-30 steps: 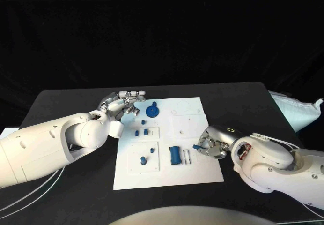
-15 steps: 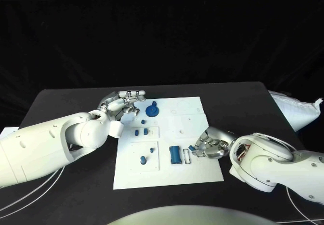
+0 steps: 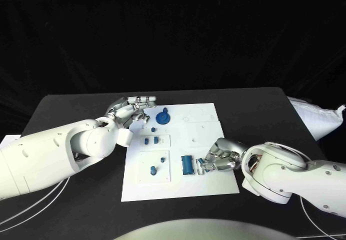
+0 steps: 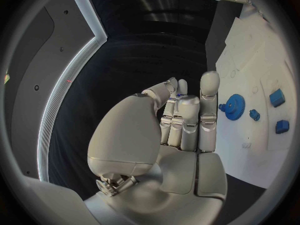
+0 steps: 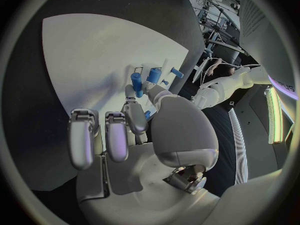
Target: Assemble the parts on the task board
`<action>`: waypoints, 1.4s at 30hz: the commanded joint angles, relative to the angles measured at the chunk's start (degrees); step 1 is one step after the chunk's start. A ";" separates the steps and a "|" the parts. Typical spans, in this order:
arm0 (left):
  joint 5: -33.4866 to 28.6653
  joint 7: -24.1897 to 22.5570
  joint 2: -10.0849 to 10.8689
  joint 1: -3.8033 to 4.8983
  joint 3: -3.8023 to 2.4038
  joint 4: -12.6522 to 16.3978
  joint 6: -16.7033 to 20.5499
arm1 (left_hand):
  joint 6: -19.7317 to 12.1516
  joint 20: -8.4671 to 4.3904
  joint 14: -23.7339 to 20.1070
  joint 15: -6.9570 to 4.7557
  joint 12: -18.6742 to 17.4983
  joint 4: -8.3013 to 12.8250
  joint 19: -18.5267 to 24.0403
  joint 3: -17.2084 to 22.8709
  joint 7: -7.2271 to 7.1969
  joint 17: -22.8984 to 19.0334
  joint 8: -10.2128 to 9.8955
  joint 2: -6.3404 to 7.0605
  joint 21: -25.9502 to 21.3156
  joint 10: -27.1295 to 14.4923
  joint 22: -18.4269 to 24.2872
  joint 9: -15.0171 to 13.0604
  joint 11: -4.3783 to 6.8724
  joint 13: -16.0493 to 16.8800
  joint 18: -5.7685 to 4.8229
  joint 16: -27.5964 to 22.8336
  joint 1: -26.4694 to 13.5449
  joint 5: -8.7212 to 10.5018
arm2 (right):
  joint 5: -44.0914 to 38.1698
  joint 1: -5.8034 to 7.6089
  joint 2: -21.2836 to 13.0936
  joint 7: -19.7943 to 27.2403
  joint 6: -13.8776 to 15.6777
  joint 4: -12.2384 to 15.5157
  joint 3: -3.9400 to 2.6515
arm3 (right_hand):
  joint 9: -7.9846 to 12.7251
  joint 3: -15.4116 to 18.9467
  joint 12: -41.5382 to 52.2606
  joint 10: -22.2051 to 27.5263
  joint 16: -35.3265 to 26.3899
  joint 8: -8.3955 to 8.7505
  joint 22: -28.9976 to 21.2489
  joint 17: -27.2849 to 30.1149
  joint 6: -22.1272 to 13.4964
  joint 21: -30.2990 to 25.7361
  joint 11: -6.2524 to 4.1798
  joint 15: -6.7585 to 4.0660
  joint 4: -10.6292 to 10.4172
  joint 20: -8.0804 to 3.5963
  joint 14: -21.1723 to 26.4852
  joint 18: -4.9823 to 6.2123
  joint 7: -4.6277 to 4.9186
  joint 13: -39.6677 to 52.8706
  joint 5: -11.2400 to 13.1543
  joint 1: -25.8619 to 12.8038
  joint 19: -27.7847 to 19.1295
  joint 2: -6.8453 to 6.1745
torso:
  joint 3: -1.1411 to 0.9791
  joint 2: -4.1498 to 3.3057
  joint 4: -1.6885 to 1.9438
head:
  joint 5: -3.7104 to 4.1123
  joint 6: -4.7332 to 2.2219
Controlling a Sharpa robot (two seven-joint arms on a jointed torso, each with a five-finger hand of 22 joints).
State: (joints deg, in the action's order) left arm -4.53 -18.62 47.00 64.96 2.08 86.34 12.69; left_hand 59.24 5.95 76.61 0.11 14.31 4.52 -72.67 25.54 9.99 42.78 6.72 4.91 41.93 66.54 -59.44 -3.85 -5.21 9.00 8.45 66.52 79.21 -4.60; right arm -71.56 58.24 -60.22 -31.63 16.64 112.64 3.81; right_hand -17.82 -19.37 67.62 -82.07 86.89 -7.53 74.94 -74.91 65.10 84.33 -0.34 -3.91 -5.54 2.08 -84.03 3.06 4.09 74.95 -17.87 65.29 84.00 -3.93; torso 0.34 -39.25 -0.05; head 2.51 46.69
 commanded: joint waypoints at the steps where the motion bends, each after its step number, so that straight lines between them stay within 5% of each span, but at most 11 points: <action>1: 0.23 -0.29 -0.06 -0.01 -0.04 0.20 -0.74 | -0.45 0.04 -0.30 0.16 0.22 -0.06 0.24 -0.24 -0.04 -0.05 -0.40 -0.06 -0.18 -0.51 0.05 0.08 0.07 0.07 0.73 0.09 -0.64 -0.30 | -0.23 -0.06 0.32 -0.65 -2.51 -0.55 0.00 | -0.11 0.38 0.08 -0.25 0.36 -0.36 5.40 -10.18 0.30 0.32 -0.09 -0.34 -0.12 -0.19 -5.02 -0.88 -0.01 1.02 -0.19 -0.59 2.02 0.09 | 0.01 0.00 -0.01 | 0.02 0.03; 18: 0.25 -0.24 -0.01 -0.01 -0.04 0.29 -0.81 | -0.46 0.06 -0.33 0.17 0.27 -0.02 0.23 -0.20 -0.06 -0.10 -0.39 -0.15 -0.20 -0.62 0.05 0.06 0.08 0.08 0.74 0.10 -0.56 -0.32 | -1.43 -0.19 2.47 -1.09 -4.39 -2.01 0.01 | -0.34 1.29 -0.86 -0.14 0.33 -0.53 5.42 -10.14 0.66 0.32 -0.25 -0.50 -0.58 -0.34 -5.01 -0.89 -0.18 0.46 -0.06 -1.37 2.03 0.19 | -0.03 -0.05 -0.02 | -0.04 0.33; 33: 0.25 0.03 0.00 -0.01 -0.04 0.28 -1.09 | -0.37 0.07 -0.35 0.16 0.33 -0.01 0.22 -0.20 -0.08 -0.16 -0.33 -0.20 -0.20 -0.64 0.04 0.03 0.09 0.09 0.74 0.08 -0.54 -0.32 | -1.43 -0.19 2.79 -1.06 -4.79 -2.18 0.01 | -0.74 3.95 -1.17 -0.71 0.44 -0.64 5.74 -10.36 1.15 0.47 -0.41 -0.65 -3.83 -0.53 -5.06 -0.96 -0.38 0.35 -0.23 -5.71 2.19 1.22 | -0.02 0.00 -0.04 | -0.08 0.29; 42: 0.57 0.18 0.05 -0.01 -0.04 0.26 -0.85 | -0.35 0.08 -0.35 0.16 0.36 -0.02 0.26 -0.18 -0.08 -0.13 -0.31 -0.27 -0.32 -0.69 0.11 0.02 0.09 0.09 0.76 0.11 -0.53 -0.33 | -1.23 -0.19 2.71 -0.88 -4.47 -1.76 0.01 | -1.14 9.60 -1.97 -0.76 0.33 -0.67 5.79 -10.21 1.32 0.46 -0.60 -0.81 -6.98 -0.61 -5.02 -0.96 -0.63 0.03 -4.06 -8.94 2.21 1.01 | -0.07 -0.01 -0.05 | -0.09 0.32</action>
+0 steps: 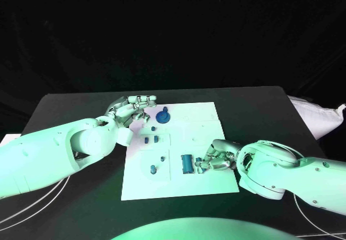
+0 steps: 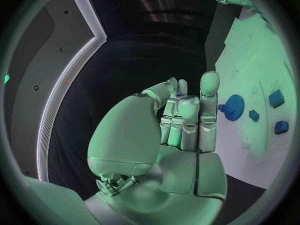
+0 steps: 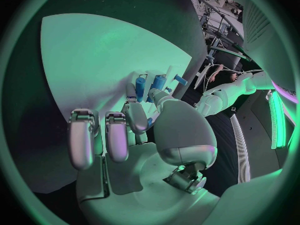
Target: Assemble the parts on the task board
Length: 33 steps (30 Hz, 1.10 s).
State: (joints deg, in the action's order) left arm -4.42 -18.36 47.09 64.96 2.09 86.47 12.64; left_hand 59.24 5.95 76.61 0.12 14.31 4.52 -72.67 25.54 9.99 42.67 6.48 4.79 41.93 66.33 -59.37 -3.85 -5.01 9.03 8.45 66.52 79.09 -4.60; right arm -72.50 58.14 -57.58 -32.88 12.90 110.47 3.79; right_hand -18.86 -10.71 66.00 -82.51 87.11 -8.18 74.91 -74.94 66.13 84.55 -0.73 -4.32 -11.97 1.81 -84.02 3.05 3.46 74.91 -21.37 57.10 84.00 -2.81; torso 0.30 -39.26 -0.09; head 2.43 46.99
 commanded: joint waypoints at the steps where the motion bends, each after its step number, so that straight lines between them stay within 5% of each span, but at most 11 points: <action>1: 0.50 -0.08 -0.04 -0.01 -0.05 0.12 -0.77 | -0.35 0.08 -0.36 0.16 0.36 -0.01 0.25 -0.18 -0.09 -0.04 -0.06 -0.14 -0.30 -0.49 0.04 0.02 -0.12 0.06 0.77 0.10 -0.40 -0.33 | -0.28 -0.09 0.03 0.38 -0.68 0.46 0.02 | -0.12 1.46 -0.45 -0.30 0.09 0.00 5.82 -10.14 0.27 0.23 -0.22 -0.42 -0.84 -0.34 -5.02 -0.96 -0.01 0.01 -0.66 -0.96 2.21 -0.16 | -0.04 0.00 -0.02 | -0.02 0.00; 15: 1.35 -0.22 -0.11 -0.01 -0.05 -0.06 -0.15 | -0.46 0.08 -0.35 0.17 0.35 0.01 0.23 -0.15 -0.07 -0.03 -0.11 -0.17 -0.28 -0.64 0.02 0.03 -0.14 0.04 0.76 0.13 -0.38 -0.35 | -1.06 -0.08 -1.76 0.14 0.01 1.72 0.02 | -0.38 4.07 -0.62 -0.39 0.09 0.01 5.85 -10.18 0.25 0.22 -0.28 -0.46 -0.92 -0.39 -5.03 -0.96 -0.07 0.02 -1.02 0.43 2.22 -0.02 | -0.02 0.02 -0.05 | -0.06 -0.09; 24: 1.53 -0.25 -0.13 -0.01 -0.05 -0.08 -0.10 | -0.46 0.08 -0.35 0.17 0.35 0.01 0.23 -0.15 -0.07 -0.03 -0.11 -0.17 -0.28 -0.64 0.02 0.03 -0.14 0.04 0.76 0.13 -0.38 -0.35 | -2.06 -0.07 -2.43 1.41 0.60 0.93 0.02 | -0.58 5.73 -0.65 -0.32 -0.04 0.27 5.61 -10.01 -0.14 0.01 -0.14 -0.36 2.81 -0.35 -5.00 -0.90 0.15 0.22 4.26 6.62 2.09 0.18 | -0.01 0.01 0.01 | 0.27 -0.28; 29: 1.38 -0.39 -0.25 -0.02 -0.04 -0.24 -0.10 | -0.52 0.09 -0.37 0.18 0.34 0.00 0.25 -0.15 -0.05 -0.09 -0.14 -0.17 -0.37 -0.72 0.07 0.04 -0.16 0.04 0.78 0.11 -0.40 -0.34 | 2.85 0.39 -2.93 7.20 5.00 0.40 0.02 | -0.11 6.44 -2.58 0.66 -0.71 1.52 4.15 -8.93 -2.05 -0.89 0.47 0.08 3.78 -0.11 -4.76 -0.58 0.93 -0.71 3.07 8.50 1.41 0.37 | 0.00 0.18 0.01 | 0.03 -0.51; 33: 0.35 -0.50 -0.38 -0.04 -0.02 -0.54 0.06 | -0.56 0.11 -0.49 0.21 0.36 -0.07 0.42 -0.21 -0.01 -0.40 -0.15 -0.15 -0.80 -0.81 0.33 0.04 -0.21 0.03 0.85 -0.04 -0.54 -0.32 | 15.06 2.67 -3.42 15.07 7.19 -0.95 0.02 | 0.84 6.90 -6.79 2.52 -1.77 3.19 2.21 -7.29 -4.69 -2.14 1.33 0.77 4.54 0.43 -4.38 -0.17 1.99 -3.11 3.50 10.09 0.50 0.65 | 0.07 0.62 0.16 | 0.17 -1.06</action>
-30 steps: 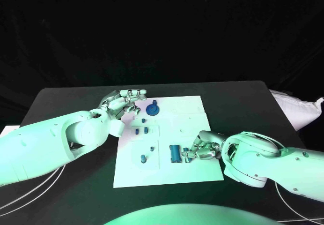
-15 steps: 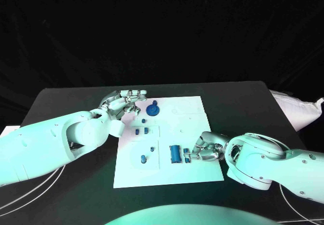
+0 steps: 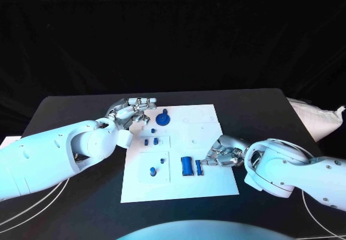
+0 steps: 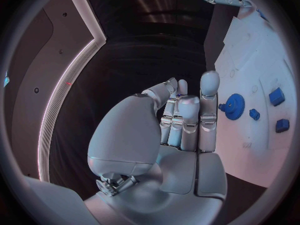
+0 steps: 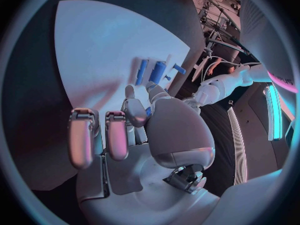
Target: Assemble the parts on the task board
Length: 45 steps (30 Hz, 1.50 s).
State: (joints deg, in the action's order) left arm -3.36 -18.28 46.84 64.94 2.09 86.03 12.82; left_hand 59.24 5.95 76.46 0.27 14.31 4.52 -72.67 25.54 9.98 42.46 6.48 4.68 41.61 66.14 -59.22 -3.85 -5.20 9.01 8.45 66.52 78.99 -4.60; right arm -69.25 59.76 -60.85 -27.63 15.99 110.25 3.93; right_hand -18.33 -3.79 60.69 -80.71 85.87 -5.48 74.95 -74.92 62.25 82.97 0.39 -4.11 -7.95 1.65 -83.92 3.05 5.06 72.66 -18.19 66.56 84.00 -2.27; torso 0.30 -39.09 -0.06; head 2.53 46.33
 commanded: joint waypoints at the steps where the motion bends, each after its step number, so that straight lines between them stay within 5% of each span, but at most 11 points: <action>1: -1.03 -0.63 -0.15 -0.03 -0.02 -0.16 -0.02 | -0.57 0.12 -0.42 0.08 0.38 -0.11 0.51 -0.25 0.00 -0.38 -0.15 -0.02 -0.70 -0.65 0.32 0.04 -0.03 0.05 0.88 -0.13 -0.51 -0.31 | 15.35 1.74 -0.21 12.27 4.49 -1.37 -0.12 | 0.59 0.09 -2.51 1.23 -0.97 0.77 1.42 -6.66 -1.18 -1.06 0.45 0.77 0.86 0.81 -4.33 0.00 0.62 -1.47 0.79 1.27 0.14 0.29 | 0.11 0.62 0.15 | 0.09 -0.58; 7: -2.74 -1.41 0.16 -0.03 -0.02 -0.26 1.70 | -0.81 0.90 -12.80 1.02 0.65 -0.12 9.36 -0.55 0.45 -14.85 -0.06 0.28 -10.94 -1.94 5.75 0.01 -0.79 -0.15 1.80 -11.79 -0.80 -0.30 | 43.00 5.26 1.14 28.92 5.42 -8.61 -0.11 | 1.87 -1.30 -13.32 6.48 -7.15 1.47 -6.95 2.01 -2.80 -6.83 1.12 1.30 3.59 1.47 -2.28 1.78 1.51 -8.33 3.25 6.25 -3.66 2.37 | 0.64 2.35 0.07 | -0.02 -2.38; 14: -4.79 -4.14 0.20 0.00 -0.05 -2.25 3.95 | 0.33 3.04 -21.75 3.73 -1.78 -1.46 21.63 -0.05 0.40 -24.57 0.26 0.12 -20.47 -2.90 11.18 -0.02 -1.73 -2.68 1.21 -30.14 -2.01 -0.34 | 60.23 6.57 6.35 39.60 5.05 -19.62 -0.21 | 4.37 -3.54 -35.30 17.74 -40.19 1.84 -40.61 36.87 -7.58 -35.29 2.90 2.82 5.49 2.74 8.72 7.50 3.43 -25.70 3.71 9.05 -18.54 2.74 | 0.90 4.47 -0.19 | -0.61 -5.26; 29: -5.47 -7.57 -2.48 0.01 -0.08 -7.48 7.88 | -3.47 10.04 -23.37 9.21 -10.76 -2.52 30.17 -2.22 -0.85 -37.11 -2.84 0.58 -37.70 -8.07 30.36 0.14 -5.83 -5.47 2.09 -57.63 -1.55 -0.36 | 59.92 6.47 18.11 49.31 -2.90 -36.15 -1.42 | 10.21 -15.13 -57.03 18.08 -79.36 1.87 -64.92 61.73 -7.62 -70.50 7.58 10.37 6.70 10.36 21.28 7.65 5.39 -61.97 8.29 9.97 -26.21 -0.47 | 0.21 5.75 -1.02 | -2.24 -10.24; 30: -5.04 -4.82 -2.19 -0.02 -0.02 -7.03 6.12 | -20.29 5.17 -39.24 6.35 -14.31 -4.52 42.80 -9.01 -3.23 -42.46 -6.48 -4.68 -41.61 -25.25 38.48 3.85 -2.55 -9.01 -1.56 -59.90 -24.97 4.60 | 59.91 6.60 17.23 44.80 1.15 -34.97 -1.34 | 12.35 -9.18 -60.69 36.88 -80.60 5.48 -67.26 64.87 -23.86 -73.40 4.97 8.22 7.95 6.52 40.22 4.08 2.23 -64.21 11.12 -12.83 -43.72 2.27 | 0.54 5.67 -0.75 | -1.75 -9.28; 33: -4.80 -5.01 -2.19 -0.15 -0.08 -6.72 6.84 | -23.41 4.33 -42.32 5.84 -14.31 -4.52 45.36 -10.60 -4.10 -42.46 -6.48 -4.68 -41.61 -28.82 40.73 3.85 -1.92 -9.01 -1.56 -60.83 -29.22 4.60 | 60.16 6.43 17.21 45.13 1.87 -34.58 -1.41 | 13.19 -8.49 -60.69 40.45 -81.80 5.48 -68.67 66.64 -27.14 -75.14 4.79 8.18 7.95 6.08 43.58 4.08 1.64 -66.04 11.81 -17.34 -46.69 2.27 | 0.43 5.97 -0.64 | -1.85 -9.64; 34: -4.65 -5.13 -2.19 -0.24 -0.12 -6.52 7.29 | -24.79 3.96 -43.63 5.61 -14.31 -4.52 46.40 -11.18 -4.33 -42.46 -6.48 -4.68 -41.61 -30.25 41.45 3.85 -1.64 -9.01 -1.56 -61.05 -31.15 4.60 | 60.31 6.33 17.19 45.35 2.33 -34.33 -1.45 | 13.39 -7.99 -60.69 41.99 -85.87 5.48 -68.93 66.99 -28.49 -75.45 4.59 4.11 7.95 5.77 45.13 4.08 1.39 -66.32 12.07 -19.26 -48.14 2.27 | 0.36 6.16 -0.57 | -1.92 -9.87; 39: -3.31 -6.20 -2.18 -1.00 -0.45 -4.78 11.30 | -30.80 2.21 -49.35 4.58 -14.31 -4.52 50.97 -13.68 -5.32 -42.46 -6.48 -4.68 -41.61 -36.49 44.55 3.85 -0.46 -9.01 -2.59 -62.01 -39.48 4.60 | 61.70 5.41 17.03 47.22 6.33 -32.15 -1.84 | 14.27 -5.90 -60.69 48.77 -85.87 5.48 -69.98 68.38 -34.39 -76.78 3.71 4.11 7.95 4.47 51.91 3.12 0.27 -67.44 13.15 -27.53 -54.41 2.27 | -0.15 7.50 -0.09 | -2.38 -11.46; 42: -2.06 -7.20 -2.18 -1.71 -0.76 -3.14 15.06 | -34.08 1.27 -52.48 4.02 -14.31 -4.52 53.48 -15.05 -5.87 -42.46 -6.48 -4.68 -41.61 -39.91 46.23 3.85 0.20 -9.01 -2.86 -66.52 -44.03 4.60 | 63.00 4.54 16.88 48.98 10.10 -30.11 -2.20 | 18.33 -4.81 -60.69 52.41 -85.87 5.48 -70.55 69.13 -37.59 -77.50 -0.39 4.11 7.95 3.78 55.57 2.50 -0.35 -68.05 13.72 -32.00 -57.81 2.27 | -0.29 7.88 0.05 | -2.52 -11.91; 43: -1.57 -7.59 -2.17 -1.99 -0.88 -2.50 16.53 | -35.11 0.97 -53.46 3.84 -14.31 -4.52 54.27 -15.47 -9.98 -42.46 -6.48 -4.68 -41.61 -40.99 46.77 3.85 0.41 -9.01 -3.26 -66.52 -45.48 4.60 | 63.51 4.20 16.82 49.67 11.57 -29.30 -2.34 | 18.33 -4.43 -60.69 53.56 -85.87 5.48 -70.73 69.37 -38.62 -77.72 -0.39 4.11 7.95 3.55 56.75 2.50 -0.56 -68.23 13.91 -33.42 -58.89 2.27 | -0.30 7.91 0.06 | -2.53 -11.95; 45: -0.50 -8.44 -2.17 -2.60 -1.14 -1.10 19.73 | -36.89 0.45 -55.17 -0.27 -14.31 -4.52 55.63 -16.23 -9.98 -42.46 -6.48 -4.68 -41.61 -42.85 47.70 3.85 0.75 -9.01 -3.46 -66.52 -47.96 4.60 | 64.64 3.46 16.69 51.19 14.81 -27.54 -2.65 | 18.33 -3.84 -60.69 55.60 -85.87 5.48 -74.95 69.79 -40.38 -78.08 -0.39 4.11 7.95 3.16 58.77 1.88 -0.89 -68.56 18.19 -35.88 -60.75 2.27 | -0.30 7.91 0.06 | -2.53 -11.95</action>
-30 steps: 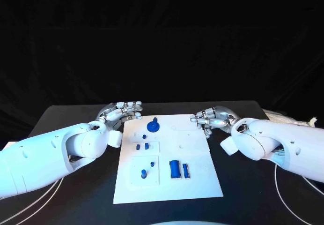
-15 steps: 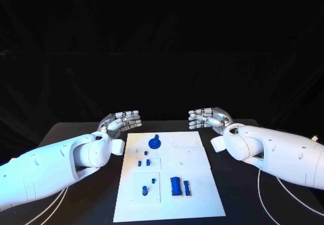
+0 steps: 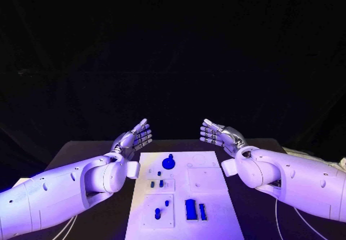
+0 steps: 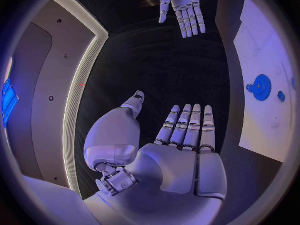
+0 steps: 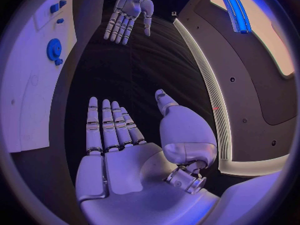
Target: Assemble the parts on the task board
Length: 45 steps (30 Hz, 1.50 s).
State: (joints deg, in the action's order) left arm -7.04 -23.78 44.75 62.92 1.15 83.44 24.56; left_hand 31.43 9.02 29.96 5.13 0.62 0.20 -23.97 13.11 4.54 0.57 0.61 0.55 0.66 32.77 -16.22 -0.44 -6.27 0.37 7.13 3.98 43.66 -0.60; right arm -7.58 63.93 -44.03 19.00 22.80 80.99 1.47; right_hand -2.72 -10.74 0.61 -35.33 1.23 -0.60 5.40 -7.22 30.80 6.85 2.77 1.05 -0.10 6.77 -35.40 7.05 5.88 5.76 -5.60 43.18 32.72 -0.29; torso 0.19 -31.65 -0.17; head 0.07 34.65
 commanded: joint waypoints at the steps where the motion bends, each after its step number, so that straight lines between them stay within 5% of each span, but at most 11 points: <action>1: 3.74 -3.39 -0.08 -0.89 -0.33 2.21 9.67 | -9.71 -2.79 -9.25 -5.13 -0.62 -0.20 7.39 -4.05 -4.54 -0.57 -0.61 -0.55 -0.66 -10.12 5.01 0.44 1.95 -0.37 -2.14 -3.98 -13.48 0.60 | 3.59 -1.13 -0.20 5.41 9.81 2.71 -0.36 | 2.72 3.34 -0.61 10.97 -1.23 0.60 -5.40 2.23 -9.57 -2.11 -2.77 -1.05 0.10 -2.10 11.00 -2.12 -1.83 -5.76 5.60 -13.40 -10.16 0.29 | -0.19 0.47 0.17 | -0.07 -0.27; 2: 4.26 -3.80 -0.08 -1.18 -0.46 2.88 11.22 | -10.68 -3.07 -10.21 -5.13 -0.62 -0.20 8.17 -4.48 -4.54 -0.57 -0.61 -0.55 -0.66 -11.16 5.52 0.44 2.14 -0.37 -2.22 -3.98 -14.86 0.60 | 4.17 -1.51 -0.27 6.18 11.47 3.61 -0.52 | 2.72 3.68 -0.61 12.03 -1.23 0.60 -5.40 2.45 -10.50 -2.35 -2.77 -1.05 0.10 -2.31 12.06 -2.12 -5.88 -5.76 5.60 -14.71 -11.15 0.29 | -0.19 0.47 0.17 | -0.07 -0.27; 3: 4.90 -4.31 -0.07 -1.55 -0.62 3.72 13.15 | -12.04 -3.47 -11.47 -5.13 -0.62 -0.20 9.17 -5.01 -4.54 -0.57 -0.61 -0.55 -0.66 -12.55 6.22 0.44 6.27 -0.37 -2.75 -3.98 -16.71 0.60 | 4.90 -1.99 -0.35 7.17 13.59 4.76 -0.73 | 2.72 4.13 -0.61 13.53 -1.23 0.60 -5.40 2.77 -11.81 -2.63 -2.77 -1.05 0.10 -2.60 13.58 -2.48 -5.88 -5.76 5.60 -16.55 -12.54 0.29 | -0.19 0.47 0.17 | -0.07 -0.27; 4: 5.29 -4.62 -0.07 -1.77 -0.72 4.23 14.31 | -12.80 -3.66 -12.21 -5.13 -0.62 -0.20 9.76 -5.33 -4.54 -0.57 -0.61 -0.55 -0.66 -13.31 6.60 0.44 6.27 -0.37 -2.75 -3.98 -17.75 0.60 | 5.35 -2.29 -0.40 7.78 14.87 5.46 -0.85 | 2.72 4.38 -0.61 14.38 -1.23 0.60 -5.40 2.94 -12.56 -2.81 -2.77 -1.05 0.10 -2.75 14.43 -2.74 -5.88 -5.76 5.60 -17.59 -13.34 0.29 | -0.19 0.47 0.17 | -0.07 -0.27; 5: 5.64 -4.90 -0.07 -1.96 -0.80 4.68 15.35 | -13.55 -3.91 -12.94 -5.13 -0.62 -0.20 10.32 -5.67 -4.54 -0.57 -0.61 -0.55 -0.66 -14.14 7.00 0.44 6.27 -0.37 -2.75 -3.98 -18.82 0.60 | 5.74 -2.55 -0.45 8.31 16.02 6.08 -0.96 | 2.72 4.66 -0.61 15.25 -1.23 0.60 -5.40 3.11 -13.31 -6.85 -2.77 -1.05 0.10 -6.77 15.29 -2.75 -5.88 -5.76 5.60 -18.64 -14.13 0.29 | -0.19 0.47 0.17 | -0.07 -0.27; 7: 6.21 -5.35 -0.07 -2.29 -0.94 5.43 17.06 | -14.72 -4.23 -14.03 -5.13 -0.62 -0.20 11.21 -6.13 -4.54 -0.57 -0.61 -0.55 -0.66 -15.35 7.60 0.44 6.27 -0.37 -2.76 -3.98 -20.44 0.60 | 6.42 -3.00 -0.53 9.23 17.97 7.15 -1.15 | 2.72 5.03 -0.61 16.61 -1.23 0.60 -5.40 7.22 -14.42 -6.85 -2.77 -1.05 0.10 -6.77 16.60 -2.74 -5.88 -5.76 5.60 -20.23 -15.32 0.29 | -0.19 0.47 0.17 | -0.07 -0.27; 8: 6.44 -5.54 -0.07 -2.42 -1.00 5.73 17.75 | -15.42 -4.43 -14.69 -5.13 -0.62 -0.20 11.75 -6.45 -4.54 -0.57 -0.61 -0.55 -0.66 -16.06 7.96 0.44 6.27 -0.37 -7.13 -3.98 -21.40 0.60 | 6.70 -3.19 -0.56 9.60 18.78 7.58 -1.22 | 2.72 5.28 -0.61 17.35 -1.23 0.60 -5.40 7.22 -15.11 -6.85 -2.77 -1.05 0.10 -6.77 17.39 -2.74 -5.88 -5.76 5.60 -21.18 -16.06 0.29 | -0.19 0.47 0.17 | -0.07 -0.27; 9: 6.72 -5.75 -0.06 -2.57 -1.07 6.08 18.57 | -16.41 -4.72 -15.66 -5.13 -0.62 -0.20 12.52 -6.84 -4.54 -0.57 -0.61 -0.55 -0.66 -17.11 8.48 0.44 6.27 -0.37 -7.13 -3.98 -22.80 0.60 | 7.04 -3.42 -0.60 10.07 19.78 8.13 -1.32 | 2.72 5.57 -0.61 18.27 -1.23 0.60 -5.40 7.22 -15.91 -6.85 -2.77 -1.05 0.10 -6.77 18.30 -7.05 -5.88 -5.76 5.60 -22.30 -16.89 0.29 | -0.19 0.47 0.17 | -0.07 -0.27; 10: 6.86 -5.87 -0.06 -2.65 -1.10 6.27 19.00 | -16.84 -4.84 -16.04 -5.13 -0.62 -0.20 12.83 -7.02 -4.54 -0.57 -0.61 -0.55 -0.66 -17.54 8.68 0.44 6.27 -0.37 -7.13 -3.98 -23.36 0.60 | 7.23 -3.54 -0.62 10.33 20.32 8.42 -1.37 | 2.72 5.77 -0.61 18.97 -1.23 0.60 -5.40 7.22 -16.53 -6.85 -2.77 -1.05 0.10 -6.77 19.02 -7.05 -5.88 -5.76 5.60 -23.17 -17.58 0.29 | -0.19 0.47 0.17 | -0.07 -0.27; 11: 6.96 -5.95 -0.06 -2.71 -1.13 6.40 19.30 | -17.47 -9.02 -16.66 -5.13 -0.62 -0.20 13.31 -7.27 -4.54 -0.57 -0.61 -0.55 -0.66 -18.20 9.01 0.44 6.27 -0.37 -7.13 -3.98 -24.25 0.60 | 7.38 -3.64 -0.64 10.53 20.75 8.66 -1.41 | 2.72 5.95 -0.61 19.65 -1.23 0.60 -5.40 7.22 -17.13 -6.85 -2.77 -1.05 0.10 -6.77 19.68 -7.05 -5.88 -5.76 5.60 -24.00 -18.20 0.29 | -0.19 0.47 0.17 | -0.07 -0.27; 45: 7.04 -6.01 -0.06 -2.76 -1.15 6.51 19.55 | -31.43 -9.02 -29.96 -5.13 -0.62 -0.20 23.97 -13.11 -4.54 -0.57 -0.61 -0.55 -0.66 -32.77 16.22 0.44 6.27 -0.37 -7.13 -3.98 -38.57 0.60 | 7.58 -3.77 -0.66 10.79 21.31 8.96 -1.47 | 2.72 10.74 -0.61 35.33 -1.23 0.60 -5.40 7.22 -30.80 -6.85 -2.77 -1.05 0.10 -6.77 35.40 -7.05 -5.88 -5.76 5.60 -43.18 -32.72 0.29 | -0.19 0.47 0.17 | -0.07 -0.27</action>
State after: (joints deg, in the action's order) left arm -0.65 -28.70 44.75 60.14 0.06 89.82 43.96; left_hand 2.31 -0.06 1.68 -0.01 0.33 0.02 -0.86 0.32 0.03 0.09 0.39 0.05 0.35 2.41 -0.18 -0.05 0.06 0.09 0.87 0.38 6.17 -0.39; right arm 0.29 60.18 -44.71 28.91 44.19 89.86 0.03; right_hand -0.08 -0.32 0.39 -0.28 0.23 -0.19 0.09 -0.05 0.20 0.21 -0.03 -0.01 0.08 0.01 -0.29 0.80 -0.02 0.07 -0.30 0.37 0.27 0.05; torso 0.00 -31.18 0.00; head 0.00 34.37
